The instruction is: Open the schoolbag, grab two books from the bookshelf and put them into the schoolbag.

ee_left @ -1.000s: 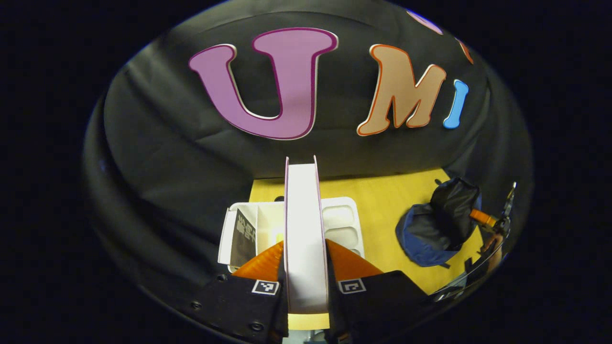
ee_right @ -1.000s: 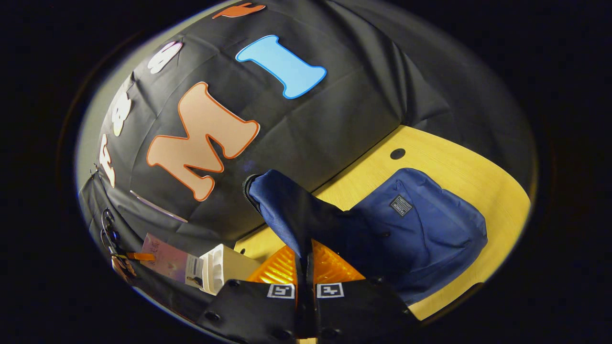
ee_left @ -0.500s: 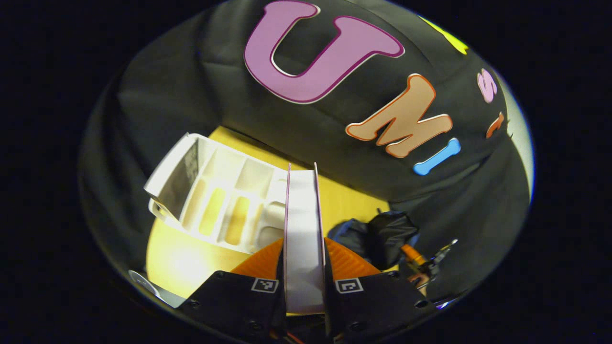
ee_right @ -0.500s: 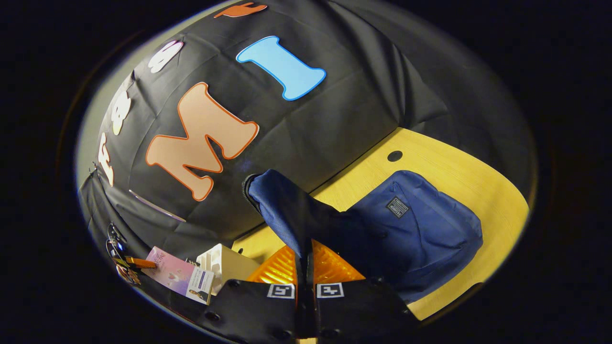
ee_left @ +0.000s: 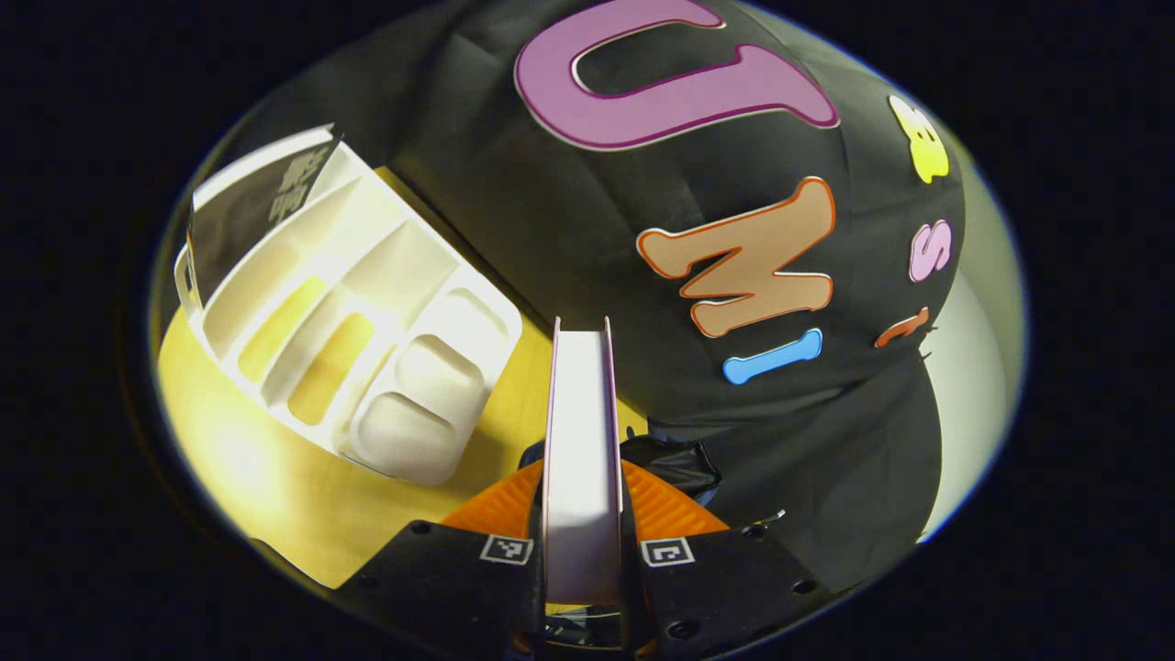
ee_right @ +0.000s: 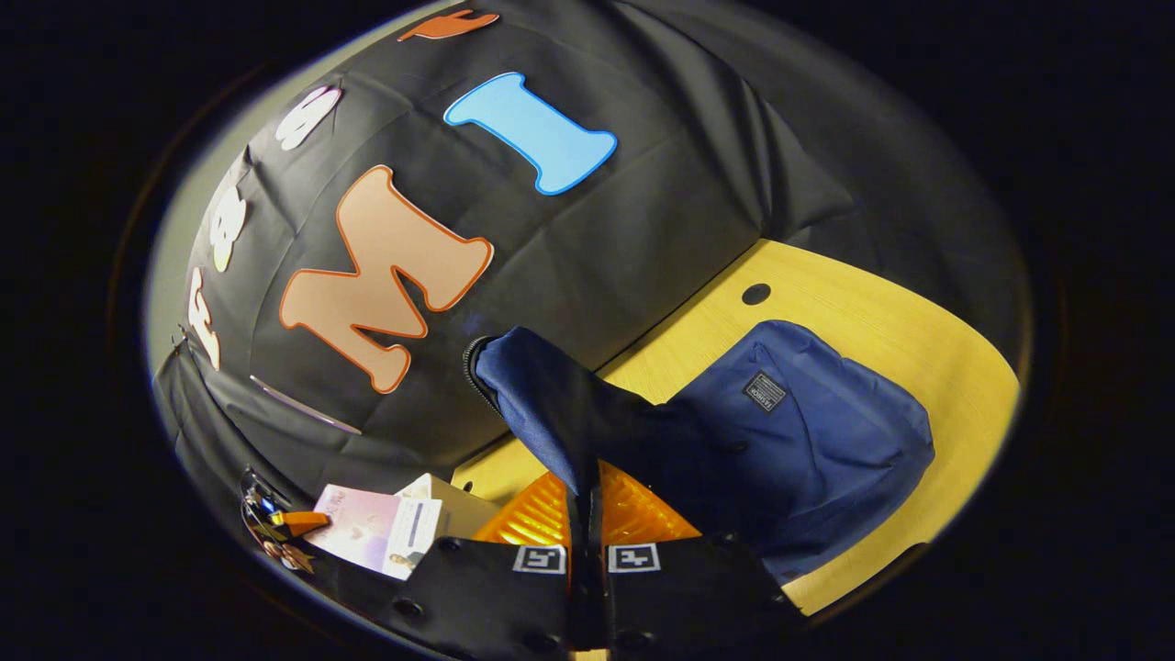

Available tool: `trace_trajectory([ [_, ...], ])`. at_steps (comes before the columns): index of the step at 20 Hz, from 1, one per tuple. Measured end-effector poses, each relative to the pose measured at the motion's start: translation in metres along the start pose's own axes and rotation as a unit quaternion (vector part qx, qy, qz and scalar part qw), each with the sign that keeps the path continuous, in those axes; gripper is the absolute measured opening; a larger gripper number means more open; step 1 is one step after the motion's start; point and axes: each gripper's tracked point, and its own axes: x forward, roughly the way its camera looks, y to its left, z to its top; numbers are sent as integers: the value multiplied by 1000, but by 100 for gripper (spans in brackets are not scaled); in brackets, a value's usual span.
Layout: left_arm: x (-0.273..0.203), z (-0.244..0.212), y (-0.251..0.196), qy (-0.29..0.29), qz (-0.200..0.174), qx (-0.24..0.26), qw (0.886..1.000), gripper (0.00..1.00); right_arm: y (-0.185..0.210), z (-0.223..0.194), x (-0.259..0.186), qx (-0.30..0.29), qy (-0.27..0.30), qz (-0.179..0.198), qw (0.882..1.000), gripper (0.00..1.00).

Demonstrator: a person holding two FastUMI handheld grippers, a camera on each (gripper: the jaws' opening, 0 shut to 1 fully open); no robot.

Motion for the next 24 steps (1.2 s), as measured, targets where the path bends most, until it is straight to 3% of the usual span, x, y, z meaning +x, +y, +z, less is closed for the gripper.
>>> trace_trajectory([
  [7, 67, -46, -6, 7, -81, -35, 996, 29, -1, 0, -1, 3, -6, 4, 1000, 3],
  [14, 155, -113, -9, 53, -92, -41, 993, 27, -2, -2, -2, 3, -12, 6, 1000, 3],
  [15, 168, -124, -8, 59, -91, -36, 993, 30, -3, -2, -2, 3, -13, 6, 1000, 3],
  [24, 260, -181, -11, 106, -77, -43, 990, 29, -1, 0, -6, -6, -23, 4, 1000, 3],
])
